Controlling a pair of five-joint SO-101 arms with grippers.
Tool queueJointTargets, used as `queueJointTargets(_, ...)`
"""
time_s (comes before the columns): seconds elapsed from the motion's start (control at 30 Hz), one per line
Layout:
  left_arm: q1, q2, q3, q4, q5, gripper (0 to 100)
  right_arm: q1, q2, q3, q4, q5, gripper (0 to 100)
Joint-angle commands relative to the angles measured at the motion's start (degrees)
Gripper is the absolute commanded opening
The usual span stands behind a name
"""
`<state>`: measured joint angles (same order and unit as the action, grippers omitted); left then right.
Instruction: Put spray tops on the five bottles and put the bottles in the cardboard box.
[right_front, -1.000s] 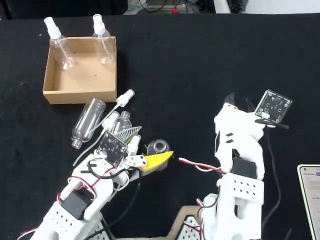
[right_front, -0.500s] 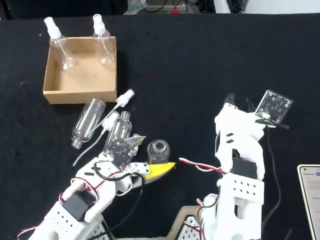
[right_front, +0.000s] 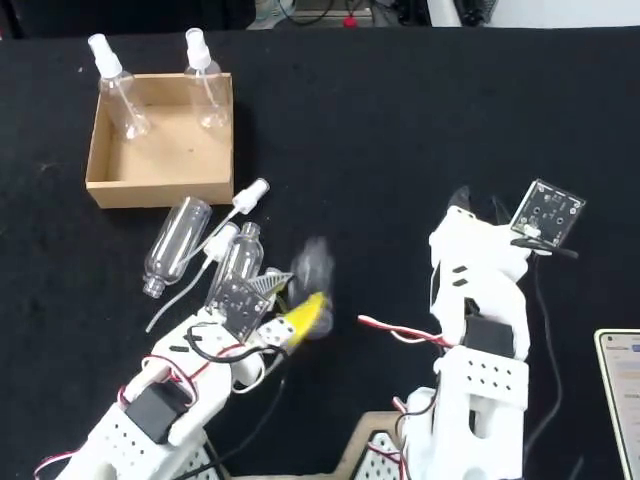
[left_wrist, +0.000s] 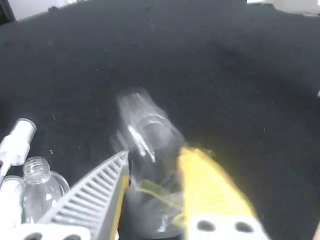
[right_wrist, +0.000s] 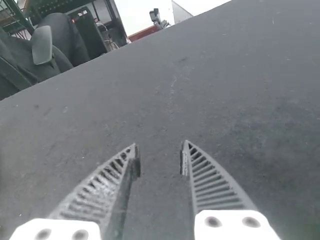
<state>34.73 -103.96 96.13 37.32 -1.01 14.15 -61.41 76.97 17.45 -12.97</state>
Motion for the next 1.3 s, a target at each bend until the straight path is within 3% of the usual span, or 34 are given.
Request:
queueJointTargets(0.0, 0.84, -0.7, 0.75, 0.09, 0.62, 3, 0.88, -1.01, -1.89, -1.58, -0.18, 13.8)
queueJointTargets(0.33, 0.4, -0.7, -3.03, 0.44, 0.62, 7, 0.79, -1.01, -1.89, -1.58, -0.18, 13.8)
queueJointTargets(0.5, -1.63, -0.62, -3.91, 0.44, 0.62, 22, 0.79, -1.01, -1.89, -1.58, -0.18, 13.8)
queueJointTargets(0.63, -8.66, -0.62, -10.07, 5.54, 0.09, 29, 0.7, -1.01, -1.89, -1.58, -0.18, 13.8)
queueJointTargets(0.73, -16.4, -0.62, -17.63, 9.05, 0.09, 29, 0.7, -1.01, -1.89, -1.58, -0.18, 13.8)
queueJointTargets(0.87, -24.48, -0.53, -24.31, 7.82, 0.18, 29, 0.7, -1.01, -1.8, -1.58, -0.26, 13.8)
queueJointTargets(1.07, -25.36, 1.05, -34.95, 13.27, -4.84, 29, 0.62, -1.01, -1.71, -1.58, -0.44, 13.8)
queueJointTargets(1.27, -25.54, 18.11, -47.52, 18.11, -7.56, 29, 0.62, -1.01, -1.71, -1.58, -0.44, 13.8)
